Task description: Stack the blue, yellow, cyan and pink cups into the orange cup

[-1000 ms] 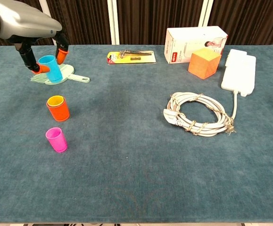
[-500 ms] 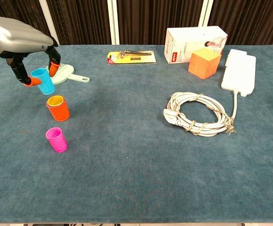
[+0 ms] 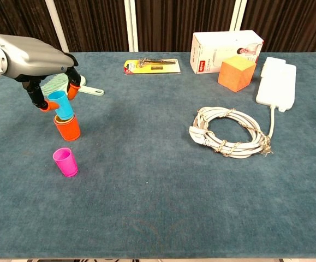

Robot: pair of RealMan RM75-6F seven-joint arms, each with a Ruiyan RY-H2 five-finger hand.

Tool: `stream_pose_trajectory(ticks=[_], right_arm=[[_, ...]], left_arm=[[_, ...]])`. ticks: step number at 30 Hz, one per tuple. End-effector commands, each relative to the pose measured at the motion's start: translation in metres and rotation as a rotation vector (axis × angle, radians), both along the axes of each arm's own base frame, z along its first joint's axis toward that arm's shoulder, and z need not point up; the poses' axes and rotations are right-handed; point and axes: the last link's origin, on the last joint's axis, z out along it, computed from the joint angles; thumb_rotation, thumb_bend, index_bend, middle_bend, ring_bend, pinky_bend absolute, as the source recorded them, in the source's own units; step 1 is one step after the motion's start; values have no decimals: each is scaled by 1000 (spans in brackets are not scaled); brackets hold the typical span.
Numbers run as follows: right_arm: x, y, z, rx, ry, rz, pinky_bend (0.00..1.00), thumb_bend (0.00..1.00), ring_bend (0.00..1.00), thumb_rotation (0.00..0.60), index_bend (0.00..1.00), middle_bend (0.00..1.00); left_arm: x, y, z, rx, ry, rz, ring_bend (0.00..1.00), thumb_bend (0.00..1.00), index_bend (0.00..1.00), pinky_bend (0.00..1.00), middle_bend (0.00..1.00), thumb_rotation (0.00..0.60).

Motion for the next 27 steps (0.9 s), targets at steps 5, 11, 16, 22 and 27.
stream_pose_trajectory(ticks=[5, 11, 16, 22, 27], right_arm=[[0, 0, 0, 0, -1, 0, 92, 408, 93, 600, 114, 72], [0, 0, 0, -5, -2, -3, 92, 407, 93, 600, 114, 72], [0, 0, 0, 2, 0, -3, 92, 407, 93, 600, 114, 72], [-1, 0, 0, 9, -1, -6, 92, 408, 93, 600, 114, 71], [0, 0, 0, 6, -3, -6, 92, 408, 93, 600, 114, 72]], left_arm=[[-2, 1, -1, 9, 12, -3, 6, 433, 537, 63, 325, 600], [-3, 2, -4, 9, 15, -4, 6, 429, 521, 63, 318, 600], [-5, 1, -6, 3, 23, -3, 6, 392, 430, 64, 306, 600], [-7, 0, -6, -16, 40, -11, 3, 377, 300, 71, 273, 600], [-6, -2, -5, -28, 37, -12, 0, 353, 244, 71, 255, 600]])
